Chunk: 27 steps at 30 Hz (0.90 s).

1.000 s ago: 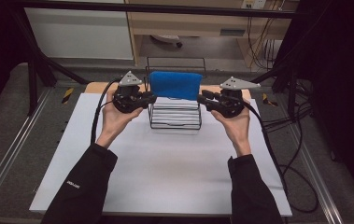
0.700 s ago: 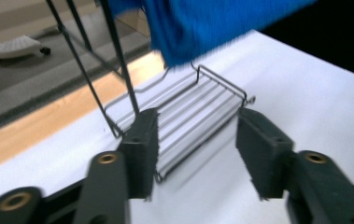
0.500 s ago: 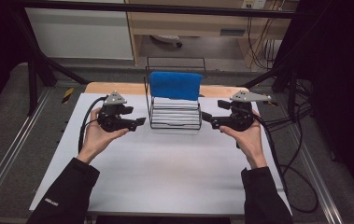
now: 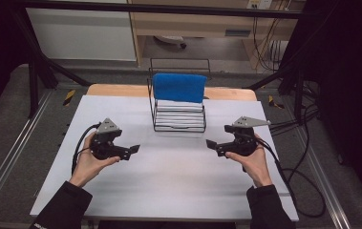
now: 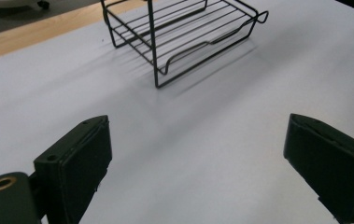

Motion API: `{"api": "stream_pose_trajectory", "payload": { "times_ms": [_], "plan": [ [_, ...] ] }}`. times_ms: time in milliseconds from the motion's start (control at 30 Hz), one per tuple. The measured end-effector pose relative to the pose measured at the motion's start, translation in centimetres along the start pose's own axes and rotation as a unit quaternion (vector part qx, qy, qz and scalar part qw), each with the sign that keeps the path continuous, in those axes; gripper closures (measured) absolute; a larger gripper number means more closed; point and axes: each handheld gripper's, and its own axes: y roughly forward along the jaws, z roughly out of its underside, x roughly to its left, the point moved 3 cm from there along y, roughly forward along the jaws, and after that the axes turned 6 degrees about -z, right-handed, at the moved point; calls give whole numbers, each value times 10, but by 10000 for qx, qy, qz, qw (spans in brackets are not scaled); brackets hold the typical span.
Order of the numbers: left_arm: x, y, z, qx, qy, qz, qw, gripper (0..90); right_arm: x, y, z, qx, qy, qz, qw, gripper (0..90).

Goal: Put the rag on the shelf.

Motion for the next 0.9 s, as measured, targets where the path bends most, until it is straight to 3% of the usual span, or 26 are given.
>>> {"api": "stream_pose_trajectory", "payload": {
  "times_ms": [100,267,533,633,900],
  "plan": [
    [2,-1,15,-30,-120,-25,9999,75,-2,3,18,69,110,-60,9999,21],
    [6,-4,38,-53,-155,-25,9999,76,-3,4,46,263,-56,101,9996,13],
    [12,-8,71,2,-182,30,9998,78,-14,-7,82,343,299,72,9989,8],
    [14,-7,80,115,-121,21,9999,78,-18,-12,95,424,391,58,9983,7],
    [17,-11,92,103,-141,-23,9998,78,-27,-29,120,566,457,160,9972,7]
  ]
}}
